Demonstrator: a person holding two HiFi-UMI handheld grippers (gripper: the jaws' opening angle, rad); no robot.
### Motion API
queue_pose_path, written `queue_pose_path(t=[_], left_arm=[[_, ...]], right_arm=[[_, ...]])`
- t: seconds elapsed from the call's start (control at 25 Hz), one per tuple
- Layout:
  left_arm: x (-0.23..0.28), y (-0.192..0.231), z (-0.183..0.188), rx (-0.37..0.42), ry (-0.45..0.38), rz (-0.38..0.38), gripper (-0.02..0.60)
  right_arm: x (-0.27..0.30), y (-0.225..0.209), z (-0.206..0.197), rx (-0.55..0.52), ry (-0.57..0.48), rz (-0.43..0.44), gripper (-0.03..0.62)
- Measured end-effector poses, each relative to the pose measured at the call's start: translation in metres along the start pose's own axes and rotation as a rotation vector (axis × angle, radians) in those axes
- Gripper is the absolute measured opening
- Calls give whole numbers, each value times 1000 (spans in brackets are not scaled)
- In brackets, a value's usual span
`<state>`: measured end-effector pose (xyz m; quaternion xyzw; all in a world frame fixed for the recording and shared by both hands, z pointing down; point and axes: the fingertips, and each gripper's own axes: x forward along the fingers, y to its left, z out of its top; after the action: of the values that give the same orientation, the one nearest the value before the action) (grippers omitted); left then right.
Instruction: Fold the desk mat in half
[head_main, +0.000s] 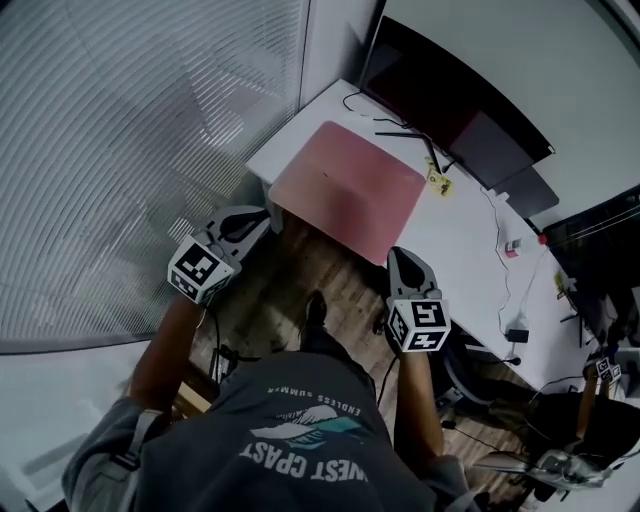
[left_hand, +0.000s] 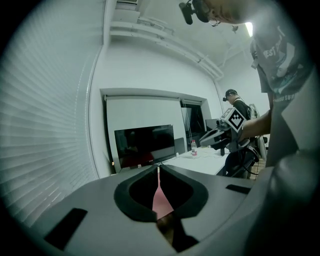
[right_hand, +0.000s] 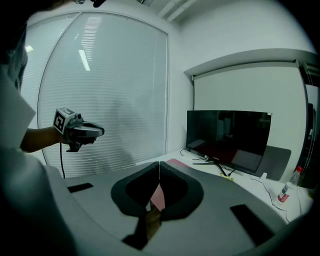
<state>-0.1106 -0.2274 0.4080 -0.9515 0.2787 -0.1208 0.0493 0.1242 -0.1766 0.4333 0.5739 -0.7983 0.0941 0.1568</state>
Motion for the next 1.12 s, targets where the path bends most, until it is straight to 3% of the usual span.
queue_pose_path(t=[0.64,0.8,0.92,1.12], left_arm=[[88,25,-99,1,199,-78,28],[110,26,-131,50,272,-97,47],[121,24,-154,90,339,-107,108],[137,17,-194,221,449,-141,178]], right_arm=[[80,-27,-86,-29,193,11,29],[99,-25,-109,-80,245,30,39],[108,-19,-123,-108,288,55,58],[122,-11,-149,-165,364,93,105]])
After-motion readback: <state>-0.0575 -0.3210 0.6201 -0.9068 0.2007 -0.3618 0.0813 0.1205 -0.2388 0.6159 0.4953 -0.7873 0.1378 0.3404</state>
